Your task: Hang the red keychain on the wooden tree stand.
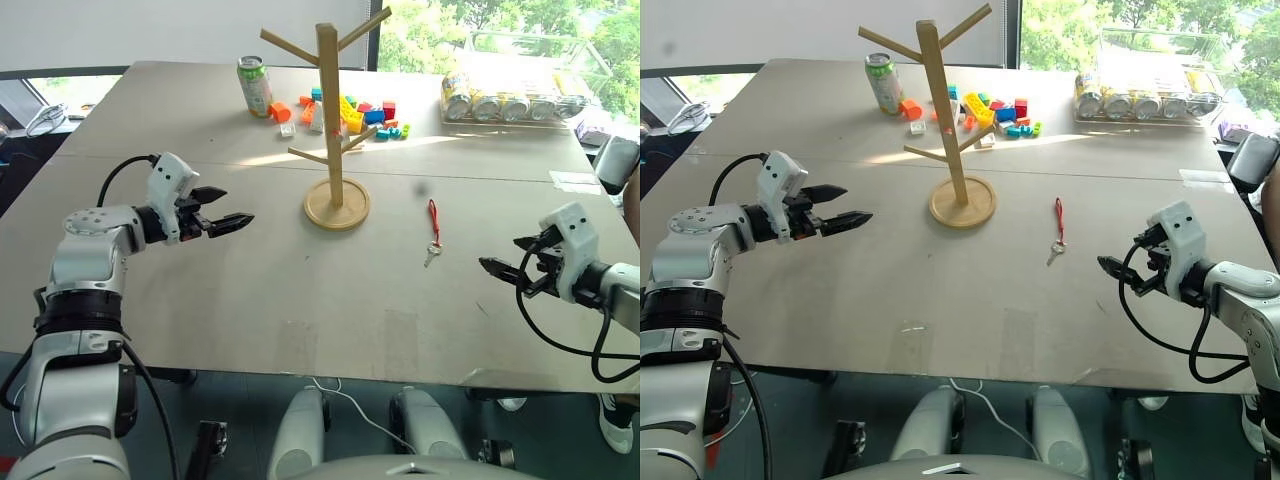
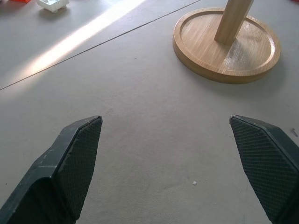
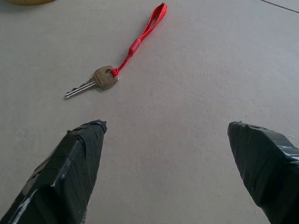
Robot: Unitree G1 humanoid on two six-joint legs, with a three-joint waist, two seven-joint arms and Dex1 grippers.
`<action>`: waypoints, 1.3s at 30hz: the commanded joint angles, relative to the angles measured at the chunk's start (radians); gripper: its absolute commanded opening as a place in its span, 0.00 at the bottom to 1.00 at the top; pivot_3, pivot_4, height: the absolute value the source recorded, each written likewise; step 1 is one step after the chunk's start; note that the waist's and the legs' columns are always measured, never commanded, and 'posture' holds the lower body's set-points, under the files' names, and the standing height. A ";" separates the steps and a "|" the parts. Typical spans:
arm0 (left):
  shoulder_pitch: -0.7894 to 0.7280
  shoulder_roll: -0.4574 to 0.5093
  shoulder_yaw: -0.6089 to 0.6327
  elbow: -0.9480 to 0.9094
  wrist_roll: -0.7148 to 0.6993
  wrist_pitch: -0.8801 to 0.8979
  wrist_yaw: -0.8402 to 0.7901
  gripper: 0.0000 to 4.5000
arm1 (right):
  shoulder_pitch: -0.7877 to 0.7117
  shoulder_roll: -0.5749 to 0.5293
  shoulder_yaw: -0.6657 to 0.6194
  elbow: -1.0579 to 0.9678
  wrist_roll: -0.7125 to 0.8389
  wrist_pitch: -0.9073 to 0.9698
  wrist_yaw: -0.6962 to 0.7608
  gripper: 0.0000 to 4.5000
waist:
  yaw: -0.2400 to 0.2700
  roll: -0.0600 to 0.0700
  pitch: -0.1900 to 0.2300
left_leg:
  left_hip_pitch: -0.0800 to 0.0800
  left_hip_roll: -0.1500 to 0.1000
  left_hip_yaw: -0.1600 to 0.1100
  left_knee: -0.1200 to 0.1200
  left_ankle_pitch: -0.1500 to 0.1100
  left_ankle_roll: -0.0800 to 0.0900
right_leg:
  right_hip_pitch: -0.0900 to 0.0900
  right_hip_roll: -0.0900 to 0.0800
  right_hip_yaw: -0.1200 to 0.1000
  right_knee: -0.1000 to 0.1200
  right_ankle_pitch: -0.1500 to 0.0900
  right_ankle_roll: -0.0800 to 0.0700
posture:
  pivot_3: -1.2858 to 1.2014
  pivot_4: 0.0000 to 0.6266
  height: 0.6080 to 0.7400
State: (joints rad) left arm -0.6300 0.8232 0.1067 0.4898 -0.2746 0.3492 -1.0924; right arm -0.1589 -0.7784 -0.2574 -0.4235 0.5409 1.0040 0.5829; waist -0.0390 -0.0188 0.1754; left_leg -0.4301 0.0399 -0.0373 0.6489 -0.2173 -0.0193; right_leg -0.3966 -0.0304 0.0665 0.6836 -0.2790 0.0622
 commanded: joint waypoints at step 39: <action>0.161 -0.119 -0.028 -0.825 -0.373 0.396 0.119 1.00 | -0.435 0.343 0.195 0.285 -0.125 0.164 -0.315 0.99 | -0.004 0.000 0.001 | 0.000 0.001 0.000 0.000 0.000 0.000 | 0.000 0.001 0.000 -0.001 0.000 0.000 | 0.52 0.24 1.00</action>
State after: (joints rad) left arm -0.4668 0.7024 0.0690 -0.3030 -0.6320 0.7529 -0.9818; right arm -0.5658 -0.4439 -0.0318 -0.1278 0.4069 1.1601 0.2731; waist -0.0428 -0.0188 0.1765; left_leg -0.4305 0.0405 -0.0372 0.6485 -0.2173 -0.0193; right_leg -0.3970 -0.0297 0.0670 0.6825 -0.2789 0.0621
